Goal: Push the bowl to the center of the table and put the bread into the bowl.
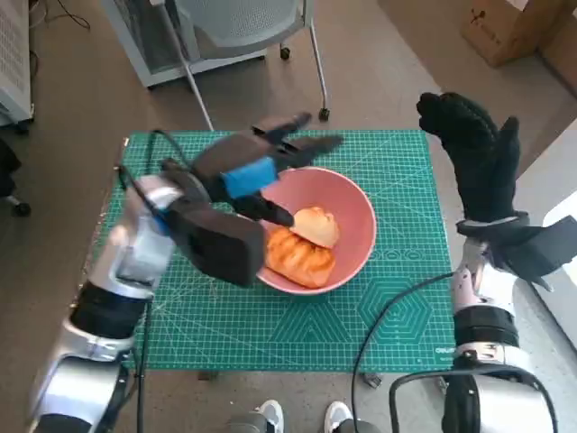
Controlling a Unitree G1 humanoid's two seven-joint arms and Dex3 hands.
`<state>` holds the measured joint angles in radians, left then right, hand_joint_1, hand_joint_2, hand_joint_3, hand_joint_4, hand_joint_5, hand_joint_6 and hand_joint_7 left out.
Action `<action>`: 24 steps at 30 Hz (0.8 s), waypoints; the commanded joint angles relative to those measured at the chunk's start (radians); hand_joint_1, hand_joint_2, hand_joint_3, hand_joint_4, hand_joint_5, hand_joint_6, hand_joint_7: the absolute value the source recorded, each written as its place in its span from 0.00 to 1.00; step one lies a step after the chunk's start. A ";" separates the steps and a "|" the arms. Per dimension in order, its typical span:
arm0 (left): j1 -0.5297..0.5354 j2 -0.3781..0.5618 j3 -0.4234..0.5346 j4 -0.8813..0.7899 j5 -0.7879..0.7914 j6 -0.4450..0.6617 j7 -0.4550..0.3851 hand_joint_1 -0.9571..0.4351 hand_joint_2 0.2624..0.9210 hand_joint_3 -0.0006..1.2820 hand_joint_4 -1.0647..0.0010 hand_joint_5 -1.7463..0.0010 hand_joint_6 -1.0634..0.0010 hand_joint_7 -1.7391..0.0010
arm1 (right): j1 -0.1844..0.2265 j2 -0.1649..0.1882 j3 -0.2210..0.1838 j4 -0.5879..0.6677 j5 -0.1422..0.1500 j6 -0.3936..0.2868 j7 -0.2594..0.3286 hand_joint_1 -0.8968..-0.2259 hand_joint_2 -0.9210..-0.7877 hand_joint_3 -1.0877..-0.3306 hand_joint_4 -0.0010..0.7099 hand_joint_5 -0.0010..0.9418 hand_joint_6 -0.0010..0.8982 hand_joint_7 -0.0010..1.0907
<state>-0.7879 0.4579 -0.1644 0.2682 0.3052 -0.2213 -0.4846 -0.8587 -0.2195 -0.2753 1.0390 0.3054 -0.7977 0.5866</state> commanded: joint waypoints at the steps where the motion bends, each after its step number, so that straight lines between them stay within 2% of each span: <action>1: 0.056 -0.066 0.128 0.019 -0.200 -0.017 0.034 0.23 0.99 0.01 1.00 1.00 0.92 1.00 | -0.017 0.004 0.004 0.014 -0.014 0.011 -0.008 0.36 0.00 0.52 0.22 0.01 0.36 0.01; 4: 0.088 -0.116 0.215 -0.014 -0.361 0.016 0.033 0.23 1.00 0.02 1.00 1.00 0.92 1.00 | -0.029 0.007 0.005 0.017 -0.013 0.009 -0.005 0.37 0.00 0.52 0.22 0.01 0.36 0.01; 12: 0.165 -0.172 0.335 -0.177 -0.602 0.175 0.068 0.27 1.00 0.09 1.00 1.00 0.96 1.00 | -0.058 0.014 0.006 0.032 -0.009 0.015 0.005 0.35 0.00 0.54 0.24 0.01 0.36 0.00; 18: 0.222 -0.134 0.375 -0.261 -0.691 0.282 0.046 0.30 0.99 0.11 1.00 1.00 0.94 0.99 | -0.075 0.018 0.009 0.041 -0.013 0.016 0.003 0.34 0.00 0.54 0.24 0.01 0.36 0.00; 24: 0.280 -0.105 0.399 -0.258 -0.674 0.244 0.033 0.30 0.99 0.10 1.00 1.00 0.93 0.98 | -0.085 0.035 0.013 0.029 -0.005 0.049 0.004 0.32 0.00 0.55 0.25 0.01 0.35 0.00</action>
<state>-0.5366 0.3390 0.2201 0.0190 -0.3838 0.0459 -0.4482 -0.9422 -0.1962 -0.2676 1.0668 0.3060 -0.7779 0.5870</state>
